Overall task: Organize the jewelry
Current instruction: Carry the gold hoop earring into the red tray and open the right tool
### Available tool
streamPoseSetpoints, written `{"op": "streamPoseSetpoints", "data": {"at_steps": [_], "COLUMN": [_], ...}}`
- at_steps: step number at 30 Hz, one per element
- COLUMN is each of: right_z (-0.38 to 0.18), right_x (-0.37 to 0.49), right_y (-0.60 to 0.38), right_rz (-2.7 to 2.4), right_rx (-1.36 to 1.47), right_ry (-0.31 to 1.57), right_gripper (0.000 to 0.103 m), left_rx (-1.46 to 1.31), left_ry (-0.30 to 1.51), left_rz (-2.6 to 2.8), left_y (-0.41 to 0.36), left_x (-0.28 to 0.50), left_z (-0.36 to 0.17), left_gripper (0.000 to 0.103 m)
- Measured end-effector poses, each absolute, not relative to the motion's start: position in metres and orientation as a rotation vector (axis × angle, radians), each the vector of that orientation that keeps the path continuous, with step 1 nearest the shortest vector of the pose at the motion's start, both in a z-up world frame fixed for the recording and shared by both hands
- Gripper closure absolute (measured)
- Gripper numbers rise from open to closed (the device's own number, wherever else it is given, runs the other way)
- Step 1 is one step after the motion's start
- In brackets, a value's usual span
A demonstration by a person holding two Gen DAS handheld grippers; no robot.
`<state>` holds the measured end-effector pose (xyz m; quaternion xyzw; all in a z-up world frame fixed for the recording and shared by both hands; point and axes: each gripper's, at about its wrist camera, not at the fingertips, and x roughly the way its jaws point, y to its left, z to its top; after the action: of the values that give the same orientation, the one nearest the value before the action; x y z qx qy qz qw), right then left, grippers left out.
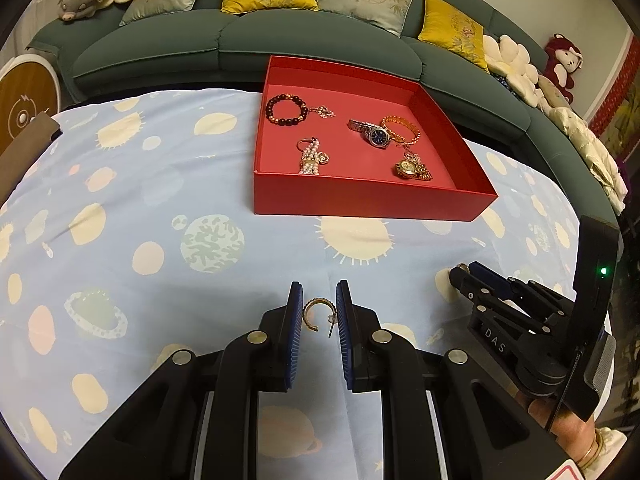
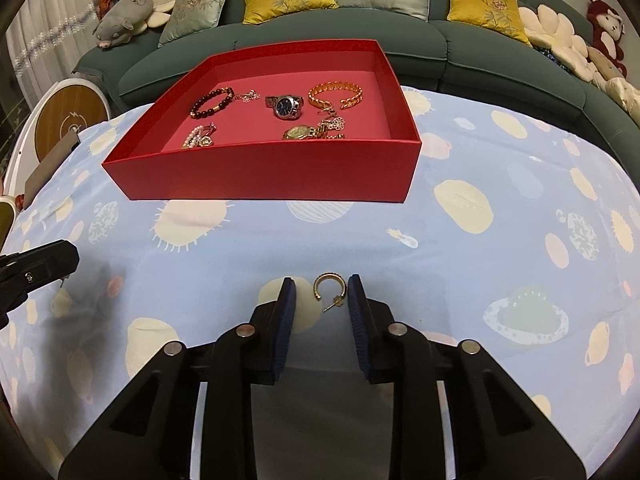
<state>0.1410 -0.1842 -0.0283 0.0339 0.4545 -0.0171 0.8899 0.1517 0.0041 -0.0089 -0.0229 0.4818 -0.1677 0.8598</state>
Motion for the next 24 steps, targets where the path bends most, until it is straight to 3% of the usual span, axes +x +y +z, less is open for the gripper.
{"op": "streamPoseSetpoints", "data": {"at_steps": [10, 24], "right_z": [-0.024, 0.039], "right_x": [0.139, 0.127], "right_y": [-0.184, -0.173], "right_rz": [-0.037, 0.032], "right_rx": [0.085, 0.142], "right_ry": [0.933, 0.809], "right_gripper": [0.087, 0.087], "left_rx": [-0.060, -0.127], "left_ry": [1.004, 0.945], "left_rz": [-0.344, -0.355], "left_y": [0.014, 0.016], "left_x": [0.153, 0.155], "left_z": [-0.005, 0.029], "left_gripper": [0.089, 0.089]}}
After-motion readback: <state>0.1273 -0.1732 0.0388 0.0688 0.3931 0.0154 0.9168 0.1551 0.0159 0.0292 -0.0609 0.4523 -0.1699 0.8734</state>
